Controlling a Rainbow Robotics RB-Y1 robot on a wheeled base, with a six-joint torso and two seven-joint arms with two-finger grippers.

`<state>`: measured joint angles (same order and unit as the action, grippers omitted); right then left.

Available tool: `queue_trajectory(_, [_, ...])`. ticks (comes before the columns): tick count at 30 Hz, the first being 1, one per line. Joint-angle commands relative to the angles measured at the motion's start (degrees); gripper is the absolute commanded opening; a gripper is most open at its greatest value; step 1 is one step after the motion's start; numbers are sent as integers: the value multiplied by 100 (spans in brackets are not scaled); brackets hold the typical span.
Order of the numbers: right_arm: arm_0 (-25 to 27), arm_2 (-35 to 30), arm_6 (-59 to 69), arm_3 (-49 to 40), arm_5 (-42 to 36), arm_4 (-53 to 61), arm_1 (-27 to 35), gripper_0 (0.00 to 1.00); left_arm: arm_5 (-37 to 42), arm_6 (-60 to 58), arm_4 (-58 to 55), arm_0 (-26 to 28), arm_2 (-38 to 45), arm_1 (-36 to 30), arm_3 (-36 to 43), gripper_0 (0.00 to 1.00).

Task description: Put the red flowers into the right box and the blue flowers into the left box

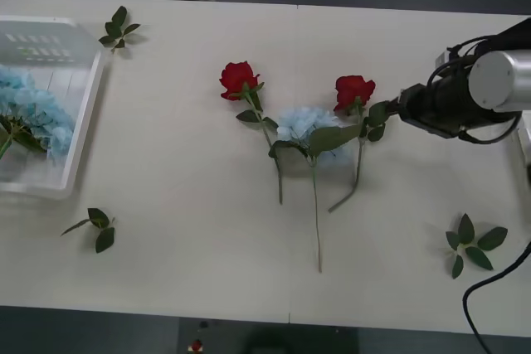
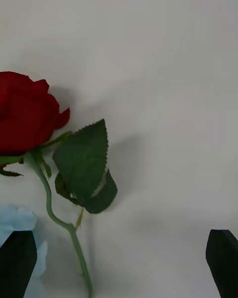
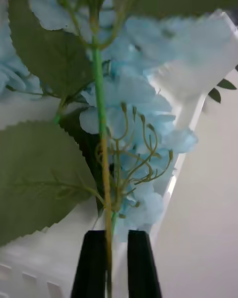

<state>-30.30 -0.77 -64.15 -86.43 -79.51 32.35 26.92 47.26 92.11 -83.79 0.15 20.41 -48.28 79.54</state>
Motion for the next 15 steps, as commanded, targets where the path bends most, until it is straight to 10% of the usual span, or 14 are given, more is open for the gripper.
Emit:
queue_trajectory(1, [-143, 270, -1, 196, 427, -300, -204, 100, -51, 413, -50, -41, 51, -190, 44, 99])
queue_trajectory(15, [-214, 771, 52, 601, 946, -722, -697, 100, 503, 738, -1263, 20, 403, -252, 149, 100])
